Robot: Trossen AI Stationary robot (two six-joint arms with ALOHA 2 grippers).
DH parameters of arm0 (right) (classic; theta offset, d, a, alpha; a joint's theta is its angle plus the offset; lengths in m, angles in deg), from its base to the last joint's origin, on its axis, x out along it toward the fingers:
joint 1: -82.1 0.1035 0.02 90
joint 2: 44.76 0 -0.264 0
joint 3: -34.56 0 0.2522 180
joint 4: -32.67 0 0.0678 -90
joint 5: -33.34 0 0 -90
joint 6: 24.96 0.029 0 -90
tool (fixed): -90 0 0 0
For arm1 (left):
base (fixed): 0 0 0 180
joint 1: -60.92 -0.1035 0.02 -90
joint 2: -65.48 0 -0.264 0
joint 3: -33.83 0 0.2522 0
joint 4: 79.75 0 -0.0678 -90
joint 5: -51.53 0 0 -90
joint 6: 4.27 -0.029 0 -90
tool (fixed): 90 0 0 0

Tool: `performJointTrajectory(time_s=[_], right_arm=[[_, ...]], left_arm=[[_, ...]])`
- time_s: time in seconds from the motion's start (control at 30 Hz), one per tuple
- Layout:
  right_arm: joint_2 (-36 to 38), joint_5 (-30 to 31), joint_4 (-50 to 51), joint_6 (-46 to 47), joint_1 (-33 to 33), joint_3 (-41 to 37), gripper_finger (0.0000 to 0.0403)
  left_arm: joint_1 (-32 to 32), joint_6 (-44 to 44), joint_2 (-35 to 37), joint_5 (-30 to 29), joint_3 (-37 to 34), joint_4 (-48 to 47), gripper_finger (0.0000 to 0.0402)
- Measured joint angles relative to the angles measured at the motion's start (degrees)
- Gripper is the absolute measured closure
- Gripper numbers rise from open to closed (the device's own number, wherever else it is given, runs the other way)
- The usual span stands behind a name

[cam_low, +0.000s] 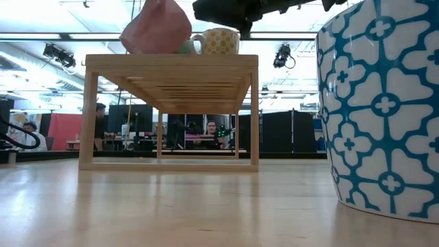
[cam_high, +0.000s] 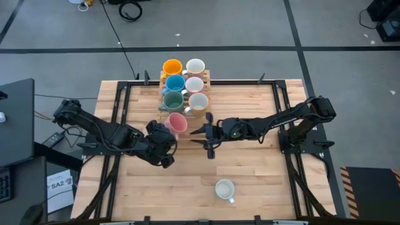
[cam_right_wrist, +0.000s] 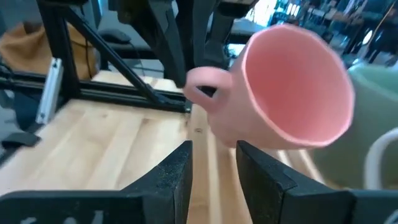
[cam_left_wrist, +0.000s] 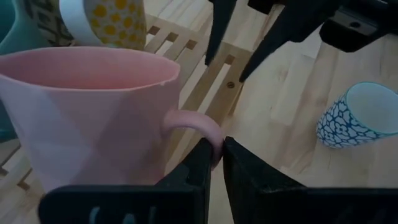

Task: Place coffee mugs
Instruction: Put the pink mug on the shelf

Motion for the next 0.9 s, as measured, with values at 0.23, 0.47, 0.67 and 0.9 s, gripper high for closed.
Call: performJointTrajectory(time_s=[0.23,0.47,0.67,0.9], right_arm=[[0.3,3.9,-1.9,-11.6,-0.4,0.0,0.0273],[0.0,0.5,-4.7,-14.6,-3.0,0.0,0.0273],[-0.1,-3.0,-4.9,-14.8,-4.0,0.5,0.0273],[-0.2,-6.1,-1.7,-18.6,-4.1,3.9,0.0273]], left_arm=[[0.0,0.1,-0.1,0.0,0.0,-0.3,0.0364],[0.0,0.2,-0.1,0.1,0.0,-0.3,0.0364],[0.0,0.2,-0.1,0.3,0.0,-0.3,0.0364],[0.0,0.3,-0.2,0.4,0.0,-0.3,0.0364]])
